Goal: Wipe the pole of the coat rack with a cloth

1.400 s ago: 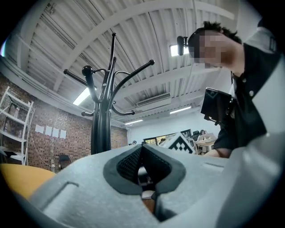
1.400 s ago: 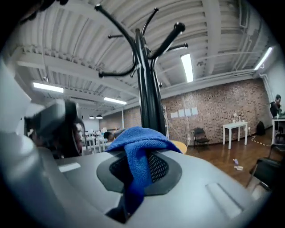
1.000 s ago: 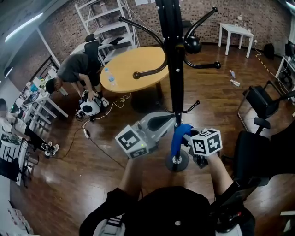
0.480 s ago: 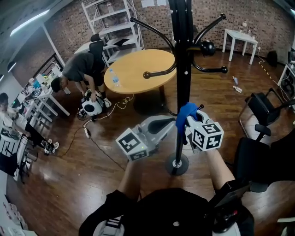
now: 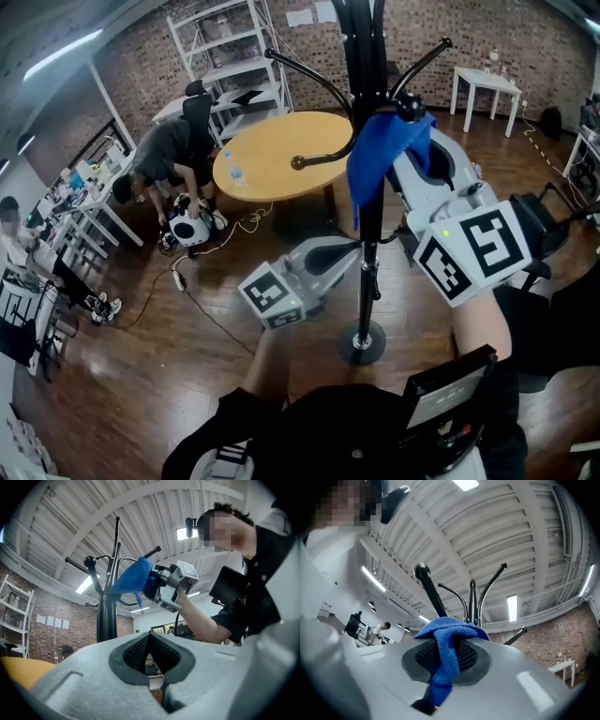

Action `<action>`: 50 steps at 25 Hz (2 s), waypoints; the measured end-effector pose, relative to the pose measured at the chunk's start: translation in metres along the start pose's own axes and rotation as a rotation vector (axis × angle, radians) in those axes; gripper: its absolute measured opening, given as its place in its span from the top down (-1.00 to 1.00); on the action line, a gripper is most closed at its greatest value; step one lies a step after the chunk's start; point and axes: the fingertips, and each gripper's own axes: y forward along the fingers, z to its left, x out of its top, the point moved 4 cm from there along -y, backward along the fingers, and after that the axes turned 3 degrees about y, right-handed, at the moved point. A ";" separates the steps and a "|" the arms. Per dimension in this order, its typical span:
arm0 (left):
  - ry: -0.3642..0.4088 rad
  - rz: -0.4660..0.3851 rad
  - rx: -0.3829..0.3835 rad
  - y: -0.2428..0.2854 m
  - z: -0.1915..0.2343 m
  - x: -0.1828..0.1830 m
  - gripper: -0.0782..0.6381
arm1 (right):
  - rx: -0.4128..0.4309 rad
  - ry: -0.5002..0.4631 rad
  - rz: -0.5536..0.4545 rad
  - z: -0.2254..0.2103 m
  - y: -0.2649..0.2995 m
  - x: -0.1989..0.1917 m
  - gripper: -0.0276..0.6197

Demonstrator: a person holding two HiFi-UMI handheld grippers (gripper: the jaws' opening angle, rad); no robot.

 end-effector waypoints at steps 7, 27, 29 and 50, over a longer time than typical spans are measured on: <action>0.016 0.011 0.003 0.001 0.003 -0.001 0.78 | 0.103 0.010 -0.199 0.027 -0.036 0.051 0.82; -0.026 -0.006 0.024 -0.007 0.000 -0.006 0.78 | -0.071 0.232 0.712 0.007 -0.066 -0.315 0.83; -0.030 0.016 0.040 -0.011 0.004 -0.010 0.78 | -0.076 0.314 0.844 0.013 -0.097 -0.350 0.83; -0.036 -0.002 0.038 -0.020 0.009 -0.016 0.78 | -0.144 0.248 0.475 -0.008 -0.044 -0.244 0.83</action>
